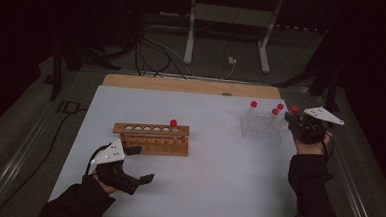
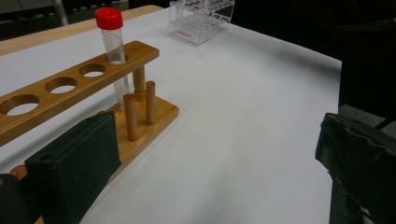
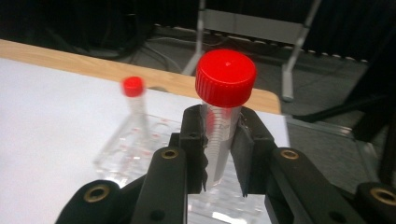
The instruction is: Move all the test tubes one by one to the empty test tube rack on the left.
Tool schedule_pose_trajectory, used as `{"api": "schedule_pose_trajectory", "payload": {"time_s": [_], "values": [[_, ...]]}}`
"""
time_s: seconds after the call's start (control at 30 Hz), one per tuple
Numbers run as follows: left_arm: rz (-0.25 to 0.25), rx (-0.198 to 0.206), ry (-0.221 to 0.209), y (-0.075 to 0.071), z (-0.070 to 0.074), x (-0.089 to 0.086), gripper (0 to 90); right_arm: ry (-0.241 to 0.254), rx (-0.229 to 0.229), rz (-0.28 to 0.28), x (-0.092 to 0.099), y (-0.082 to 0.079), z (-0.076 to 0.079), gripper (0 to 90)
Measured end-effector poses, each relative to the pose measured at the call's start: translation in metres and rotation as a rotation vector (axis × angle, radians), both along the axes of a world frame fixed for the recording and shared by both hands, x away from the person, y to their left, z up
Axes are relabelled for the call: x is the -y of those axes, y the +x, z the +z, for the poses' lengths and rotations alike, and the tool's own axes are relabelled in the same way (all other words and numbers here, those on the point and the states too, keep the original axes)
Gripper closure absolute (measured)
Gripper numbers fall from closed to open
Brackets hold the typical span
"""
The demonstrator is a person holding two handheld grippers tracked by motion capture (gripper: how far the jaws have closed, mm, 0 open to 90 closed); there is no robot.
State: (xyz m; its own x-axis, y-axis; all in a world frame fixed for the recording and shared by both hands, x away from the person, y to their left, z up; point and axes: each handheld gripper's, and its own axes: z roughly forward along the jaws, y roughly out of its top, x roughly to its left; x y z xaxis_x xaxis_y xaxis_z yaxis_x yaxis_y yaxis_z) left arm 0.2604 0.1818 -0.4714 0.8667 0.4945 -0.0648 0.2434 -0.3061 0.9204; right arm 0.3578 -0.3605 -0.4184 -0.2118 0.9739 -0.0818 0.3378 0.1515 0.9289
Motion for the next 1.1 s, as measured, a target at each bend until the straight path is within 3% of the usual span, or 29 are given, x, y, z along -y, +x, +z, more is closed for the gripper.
{"api": "schedule_pose_trajectory", "payload": {"time_s": [0.5, 1.1], "values": [[-0.020, -0.011, 0.009, 0.001, 0.002, 0.004, 0.6, -0.019, 0.003, 0.205, -0.056, -0.020, 0.008, 75.2], [-0.045, -0.016, 0.013, 0.002, 0.007, 0.009, 0.6, -0.036, -0.011, 0.388, -0.110, -0.043, 0.003, 75.2]]}}
